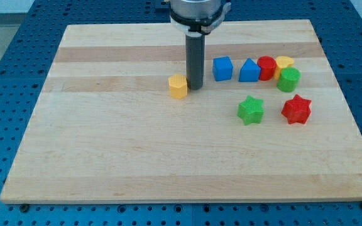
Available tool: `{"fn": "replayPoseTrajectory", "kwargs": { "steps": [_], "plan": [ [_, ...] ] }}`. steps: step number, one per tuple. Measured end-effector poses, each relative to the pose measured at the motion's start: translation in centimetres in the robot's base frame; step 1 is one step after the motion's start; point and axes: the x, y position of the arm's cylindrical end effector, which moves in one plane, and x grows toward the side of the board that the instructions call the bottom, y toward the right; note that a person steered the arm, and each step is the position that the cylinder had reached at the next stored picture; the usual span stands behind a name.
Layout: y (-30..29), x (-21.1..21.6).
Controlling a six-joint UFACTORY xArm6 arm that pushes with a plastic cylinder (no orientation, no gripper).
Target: Move the yellow hexagon towards the blue cube
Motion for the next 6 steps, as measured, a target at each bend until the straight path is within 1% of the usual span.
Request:
{"fn": "replayPoseTrajectory", "kwargs": {
  "steps": [1,2,3,4,5,6],
  "plan": [
    [-0.3,2.2],
    [-3.9,4.0],
    [-8.3,2.7],
    [-4.9,-1.2],
    [-2.0,-2.7],
    [-3.5,-0.5]
  ]
}}
